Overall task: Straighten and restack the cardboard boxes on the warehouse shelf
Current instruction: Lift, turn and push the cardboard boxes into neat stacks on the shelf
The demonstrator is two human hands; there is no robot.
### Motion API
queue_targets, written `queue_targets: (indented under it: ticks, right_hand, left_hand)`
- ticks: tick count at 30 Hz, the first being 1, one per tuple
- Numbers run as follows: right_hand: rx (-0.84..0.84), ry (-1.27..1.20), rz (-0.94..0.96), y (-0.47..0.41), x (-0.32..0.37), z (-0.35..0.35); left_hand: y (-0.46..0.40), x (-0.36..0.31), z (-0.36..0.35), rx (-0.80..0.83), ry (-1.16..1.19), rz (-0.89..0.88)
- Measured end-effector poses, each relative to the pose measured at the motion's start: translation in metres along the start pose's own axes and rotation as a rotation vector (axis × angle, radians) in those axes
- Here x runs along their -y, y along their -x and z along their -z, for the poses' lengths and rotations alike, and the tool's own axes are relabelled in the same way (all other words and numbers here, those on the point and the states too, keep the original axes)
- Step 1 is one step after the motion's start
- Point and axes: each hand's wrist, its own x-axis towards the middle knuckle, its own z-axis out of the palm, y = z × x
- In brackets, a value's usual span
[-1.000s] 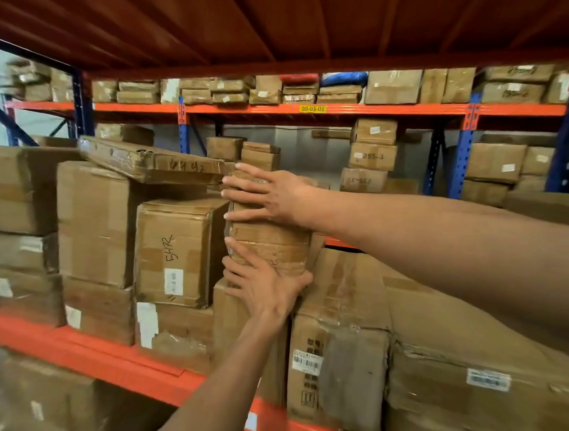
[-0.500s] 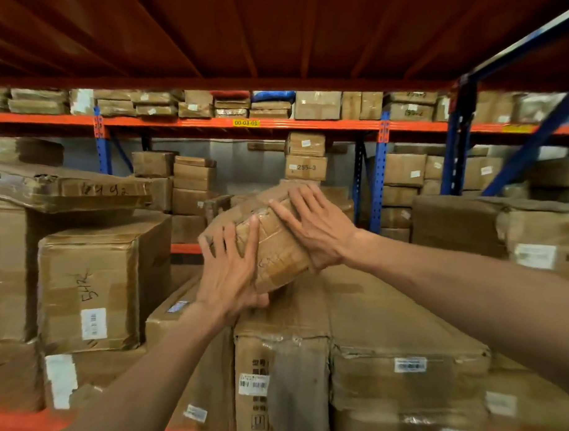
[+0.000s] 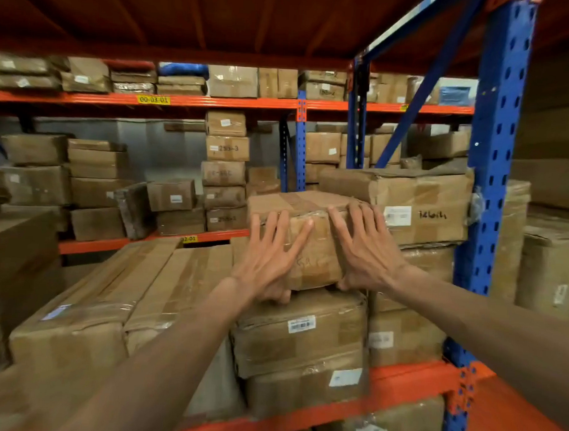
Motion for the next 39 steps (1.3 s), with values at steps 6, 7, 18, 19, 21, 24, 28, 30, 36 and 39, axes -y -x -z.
queue_targets:
  ticks: [6,7,18,19,21,24,28,30,36,39]
  right_hand:
    - [0.031,-0.100,0.015,0.024,-0.010,-0.036]
    - [0.026,-0.109,0.019,0.023,-0.007,-0.038]
    - [-0.010,-0.138,0.069,0.028,-0.012,-0.033]
    - [-0.011,-0.145,0.076,0.029,-0.015,-0.029]
    - [0.002,-0.117,0.093,0.029,-0.023,-0.017]
    - [0.014,-0.056,0.099,0.021,-0.023,0.009]
    - [-0.162,-0.062,0.121,-0.003,0.016,0.046]
    - [-0.197,-0.092,0.178,-0.022,0.052,0.063]
    - [-0.293,-0.135,0.299,-0.089,0.205,0.106]
    - [-0.294,-0.196,0.298,-0.128,0.283,0.125]
  left_hand:
    - [0.010,-0.025,-0.012,-0.030,-0.059,-0.004]
    - [0.013,-0.025,-0.012,-0.009,-0.071,0.021]
    - [0.014,-0.046,0.007,0.148,-0.117,0.174]
    - [0.014,-0.046,0.010,0.173,-0.105,0.179]
    - [0.014,-0.043,0.016,0.202,-0.066,0.154]
    - [0.019,-0.027,0.025,0.197,0.045,0.070]
    - [0.064,0.015,0.030,0.034,0.069,0.158]
    - [0.098,0.049,0.027,-0.027,0.056,0.273]
    - [0.209,0.210,0.024,-0.091,-0.061,0.548]
    - [0.257,0.294,0.033,-0.123,-0.184,0.710]
